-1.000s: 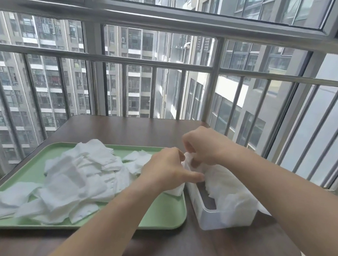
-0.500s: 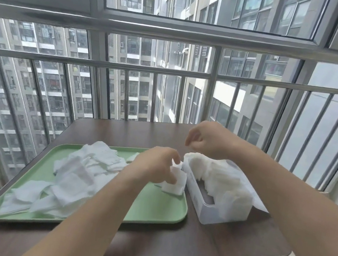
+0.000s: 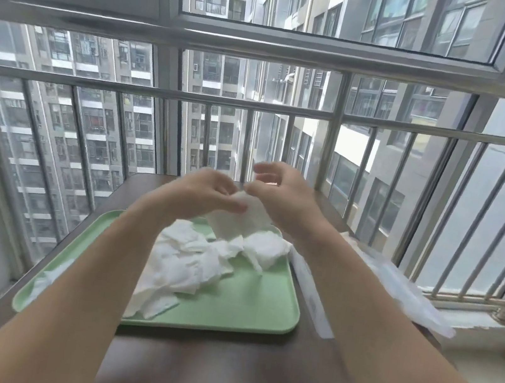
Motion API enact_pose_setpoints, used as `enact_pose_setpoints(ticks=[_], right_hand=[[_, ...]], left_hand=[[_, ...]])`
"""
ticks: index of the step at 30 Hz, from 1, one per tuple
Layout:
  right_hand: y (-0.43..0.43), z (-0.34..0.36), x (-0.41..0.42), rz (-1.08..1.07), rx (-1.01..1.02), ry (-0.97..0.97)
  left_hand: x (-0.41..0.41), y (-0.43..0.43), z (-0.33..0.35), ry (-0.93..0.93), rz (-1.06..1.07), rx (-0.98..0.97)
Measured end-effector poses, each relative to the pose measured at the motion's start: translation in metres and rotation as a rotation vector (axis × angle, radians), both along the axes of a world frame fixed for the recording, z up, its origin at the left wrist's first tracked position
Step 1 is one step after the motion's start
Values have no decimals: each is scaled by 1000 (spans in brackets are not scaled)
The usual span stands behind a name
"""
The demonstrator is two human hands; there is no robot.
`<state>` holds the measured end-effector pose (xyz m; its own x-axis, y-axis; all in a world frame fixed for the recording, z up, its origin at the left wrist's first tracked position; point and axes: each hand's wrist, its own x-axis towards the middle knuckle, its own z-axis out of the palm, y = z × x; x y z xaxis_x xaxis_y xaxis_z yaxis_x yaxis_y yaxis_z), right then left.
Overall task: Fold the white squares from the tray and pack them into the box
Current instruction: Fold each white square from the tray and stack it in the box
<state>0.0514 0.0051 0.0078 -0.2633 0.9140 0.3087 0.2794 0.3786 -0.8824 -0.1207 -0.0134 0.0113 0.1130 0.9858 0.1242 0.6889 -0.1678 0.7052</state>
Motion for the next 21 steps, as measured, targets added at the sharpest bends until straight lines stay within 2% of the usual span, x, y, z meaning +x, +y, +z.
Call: enact_pose_setpoints(ticks=[5,10,14,19,21], right_hand=[[9,-21,-35,11,-85,188],[18,-35,-46,71,-132,386],[23,-45,-49,67,-130,448],[29,-58,-50,4,-188,511],[30,-60,-47,-23,-214,591]], left_hand=[[-23,1,-6,-281,116,63],[-28,-8,-19,-694,49,-44],[-36,-9,-26,-784,-37,-69],[-37,-6,-37,-852,43,-32],[-36,-4,-40,-863,70,-20]])
